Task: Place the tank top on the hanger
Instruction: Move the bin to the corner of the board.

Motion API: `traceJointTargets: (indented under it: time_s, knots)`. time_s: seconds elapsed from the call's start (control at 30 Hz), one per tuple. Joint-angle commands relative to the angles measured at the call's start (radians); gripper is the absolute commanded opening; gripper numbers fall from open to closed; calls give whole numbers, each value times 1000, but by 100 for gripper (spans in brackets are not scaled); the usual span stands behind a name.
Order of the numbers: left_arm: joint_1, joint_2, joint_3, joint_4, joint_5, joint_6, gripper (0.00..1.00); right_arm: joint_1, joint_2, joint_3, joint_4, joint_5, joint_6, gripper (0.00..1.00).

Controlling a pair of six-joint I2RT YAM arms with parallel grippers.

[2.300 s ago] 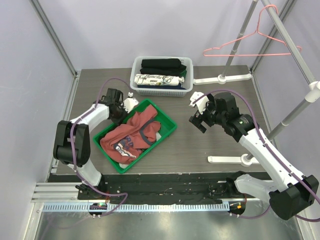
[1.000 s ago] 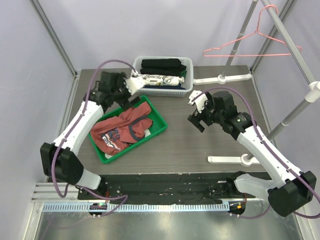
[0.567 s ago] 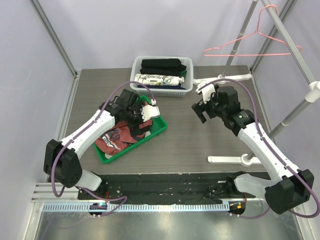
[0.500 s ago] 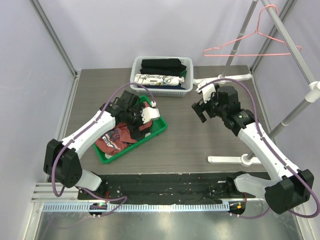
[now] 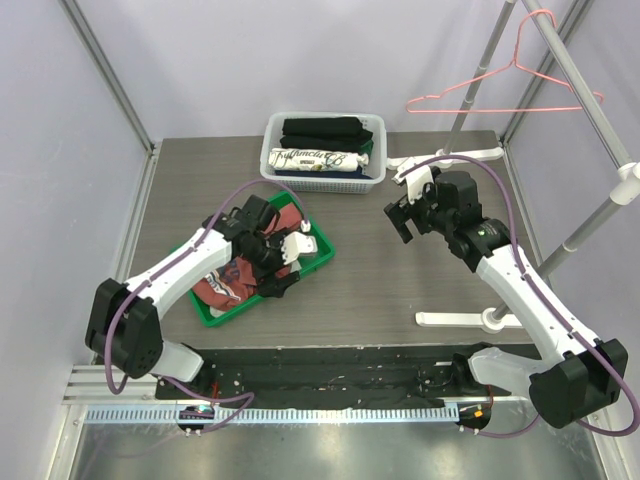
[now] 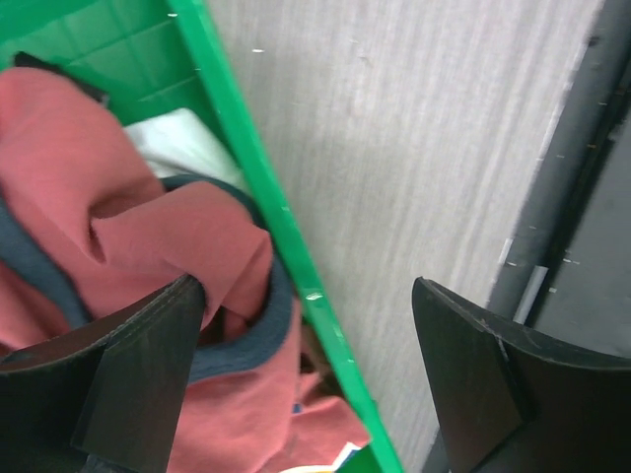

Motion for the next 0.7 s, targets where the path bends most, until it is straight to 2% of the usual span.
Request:
traceJointTargets:
  time_s: [0.0,0.43,0.57,0.67]
  knots:
    - [-11,-37,-4,-59,91,7,88,-6,-23,2,50,-3,11,100]
    - [-10,-69,17,-153,223,44,87,-11,-30,-20,52,-20,11,100]
    - [-13,-35,-10,-139,165,44,86,-11,-29,-26,52,-25,11,100]
    - [-13,-14,-53,-64,76,6,85,-12,-30,-27,53,-28,11,100]
